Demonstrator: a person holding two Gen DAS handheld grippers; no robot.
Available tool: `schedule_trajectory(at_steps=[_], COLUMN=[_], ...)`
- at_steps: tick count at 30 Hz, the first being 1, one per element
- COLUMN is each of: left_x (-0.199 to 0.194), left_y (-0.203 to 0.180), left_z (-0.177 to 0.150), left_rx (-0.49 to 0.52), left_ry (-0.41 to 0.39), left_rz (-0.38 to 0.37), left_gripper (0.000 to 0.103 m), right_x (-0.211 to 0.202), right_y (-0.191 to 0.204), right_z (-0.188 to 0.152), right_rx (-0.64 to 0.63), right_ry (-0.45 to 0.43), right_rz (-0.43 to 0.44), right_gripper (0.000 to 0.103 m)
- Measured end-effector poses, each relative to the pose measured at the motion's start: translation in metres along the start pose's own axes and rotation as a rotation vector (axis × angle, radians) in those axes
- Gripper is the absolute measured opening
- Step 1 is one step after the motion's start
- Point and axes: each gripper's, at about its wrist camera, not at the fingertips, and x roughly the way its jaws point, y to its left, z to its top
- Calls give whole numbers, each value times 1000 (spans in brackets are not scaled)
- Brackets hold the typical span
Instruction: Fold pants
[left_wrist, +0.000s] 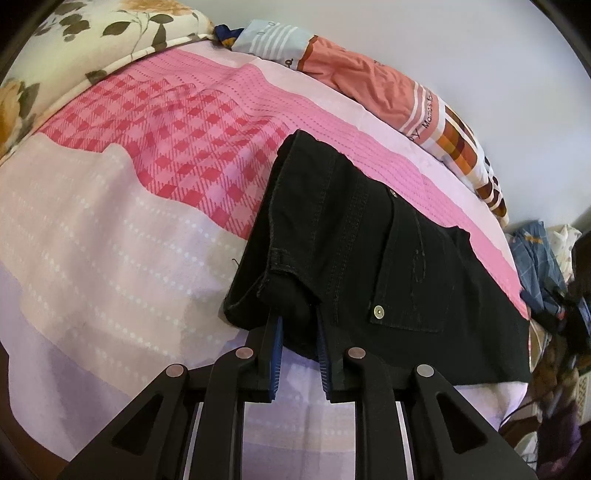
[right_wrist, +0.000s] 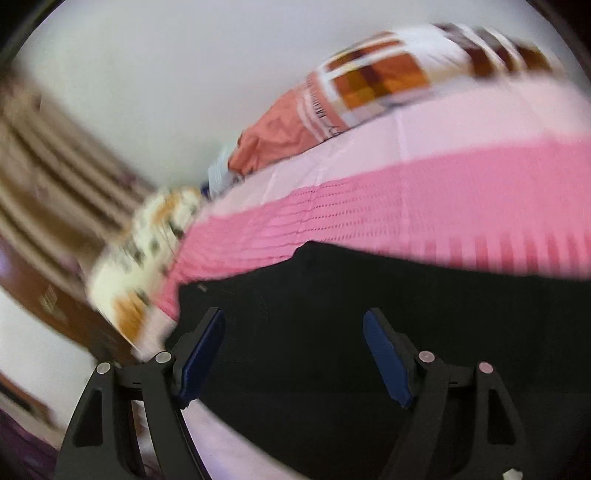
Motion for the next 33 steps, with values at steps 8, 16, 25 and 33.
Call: schedule_trajectory(at_steps=[8, 16, 25, 33], left_x=[0, 1, 2, 3], left_y=[-1, -4, -3, -2], left_z=[-1, -1, 2, 3], left_rx=[-8, -7, -14, -28], left_ry=[-11, -17, -5, -7], left_rz=[6, 32, 45, 43], left_gripper=[21, 22, 26, 28], right_x=[84, 135, 156, 162], right_y=[14, 13, 21, 12], right_z=[52, 75, 66, 76], right_rx=[-262, -400, -516, -524], right_ry=[207, 297, 502, 449], right_rz=[21, 10, 131, 124], right_gripper=[60, 53, 34, 8])
